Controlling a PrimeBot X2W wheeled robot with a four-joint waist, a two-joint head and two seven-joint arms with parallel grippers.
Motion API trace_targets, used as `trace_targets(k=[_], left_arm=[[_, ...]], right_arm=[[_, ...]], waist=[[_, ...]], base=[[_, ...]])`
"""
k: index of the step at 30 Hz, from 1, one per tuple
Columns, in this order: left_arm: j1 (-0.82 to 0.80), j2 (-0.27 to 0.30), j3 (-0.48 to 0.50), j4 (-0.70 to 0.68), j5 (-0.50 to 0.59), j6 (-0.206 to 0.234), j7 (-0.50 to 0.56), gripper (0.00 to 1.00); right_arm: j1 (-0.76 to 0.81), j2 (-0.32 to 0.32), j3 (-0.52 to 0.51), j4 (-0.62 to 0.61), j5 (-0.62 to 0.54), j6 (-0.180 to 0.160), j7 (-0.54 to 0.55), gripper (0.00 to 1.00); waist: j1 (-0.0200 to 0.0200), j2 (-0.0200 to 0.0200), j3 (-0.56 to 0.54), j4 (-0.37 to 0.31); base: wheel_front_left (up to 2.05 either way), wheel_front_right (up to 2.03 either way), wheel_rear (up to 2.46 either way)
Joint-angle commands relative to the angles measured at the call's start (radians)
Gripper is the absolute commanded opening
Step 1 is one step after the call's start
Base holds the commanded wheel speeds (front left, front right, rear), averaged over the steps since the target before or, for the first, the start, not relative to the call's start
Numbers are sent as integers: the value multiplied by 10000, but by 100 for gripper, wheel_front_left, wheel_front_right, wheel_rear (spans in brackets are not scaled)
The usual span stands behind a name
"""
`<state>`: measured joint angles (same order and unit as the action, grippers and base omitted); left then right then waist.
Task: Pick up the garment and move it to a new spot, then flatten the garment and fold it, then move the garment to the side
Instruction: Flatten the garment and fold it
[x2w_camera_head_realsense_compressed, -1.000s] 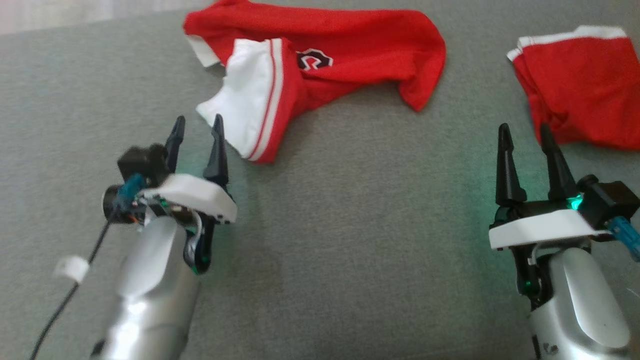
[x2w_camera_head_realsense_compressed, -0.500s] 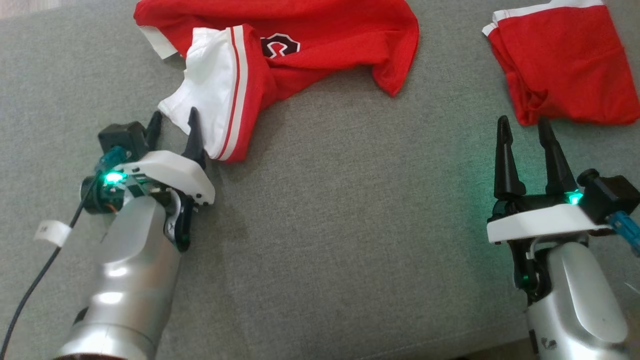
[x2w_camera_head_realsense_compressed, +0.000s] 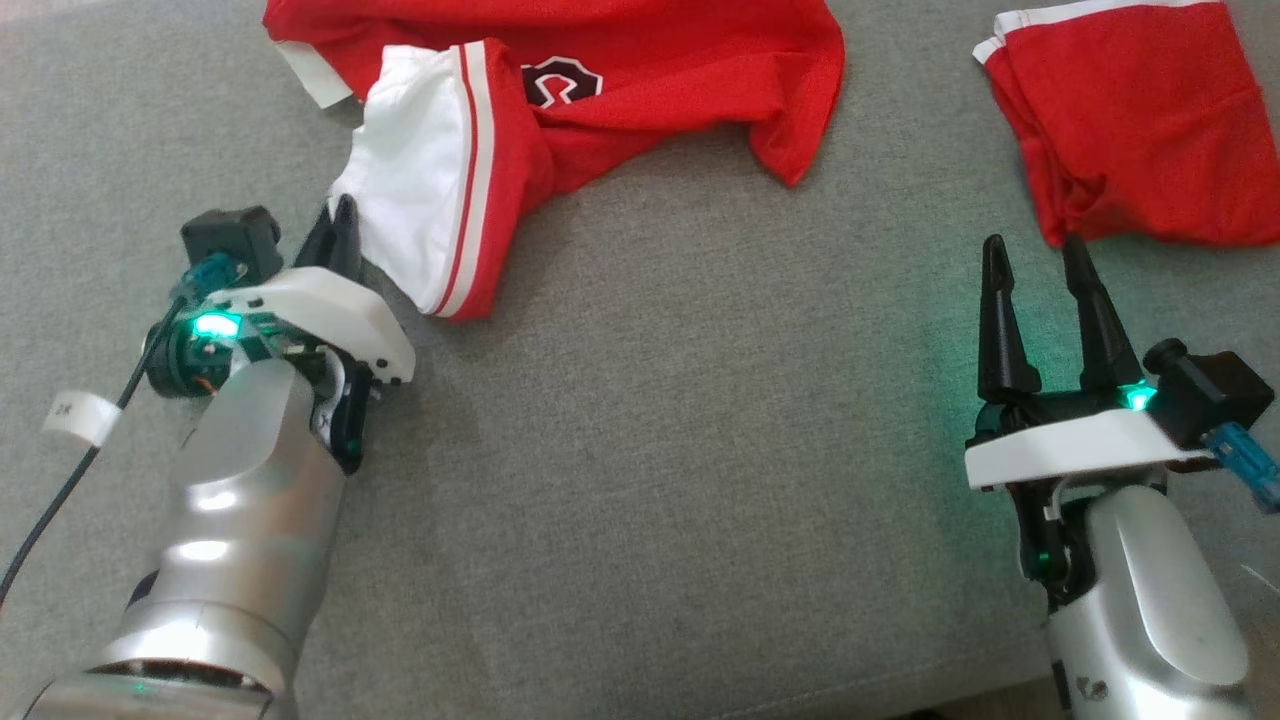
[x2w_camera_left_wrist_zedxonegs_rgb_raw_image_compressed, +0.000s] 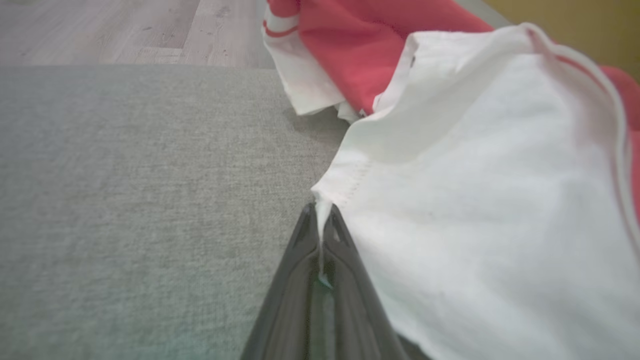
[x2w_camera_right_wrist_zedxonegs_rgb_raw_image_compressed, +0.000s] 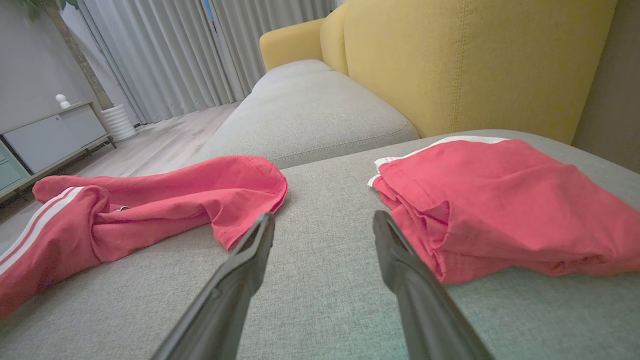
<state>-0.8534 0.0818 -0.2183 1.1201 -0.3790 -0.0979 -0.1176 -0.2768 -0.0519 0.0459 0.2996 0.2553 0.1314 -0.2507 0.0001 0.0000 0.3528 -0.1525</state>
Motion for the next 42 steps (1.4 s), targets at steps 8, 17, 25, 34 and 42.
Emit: trace_targets(k=[8, 17, 25, 34, 42], left_arm=[[-95, 208, -30, -648, -225, -253, -1224, 0], [1373, 509, 253, -5037, 261, -314, -1437, 0], [2935, 714, 428, -8317, 978, -323, -1440, 0], [3575, 851, -244, -9270, 1332, -326, -1440, 0], [3809, 899, -757, -9488, 1394, -327, -1441, 0]], right_arm=[[-161, 16, 75, -235, -133, -7, -109, 100], [-206, 16, 121, 280, -423, -7, 31, 100], [-613, -81, 134, 1262, -1178, -7, 867, 100], [-1710, -25, -280, 2903, -482, -7, 1902, 100], [-2598, 12, -605, 4291, 1195, -7, 2211, 100]], waist=[[-1, 0, -313, 359], [-1, 0, -989, 1218], [-1, 0, -1302, 1910], [-1, 0, -1166, 2631], [-1, 0, -1018, 2990]], base=[[0, 0, 0], [0, 0, 0], [0, 0, 0], [0, 0, 0], [0, 0, 0]])
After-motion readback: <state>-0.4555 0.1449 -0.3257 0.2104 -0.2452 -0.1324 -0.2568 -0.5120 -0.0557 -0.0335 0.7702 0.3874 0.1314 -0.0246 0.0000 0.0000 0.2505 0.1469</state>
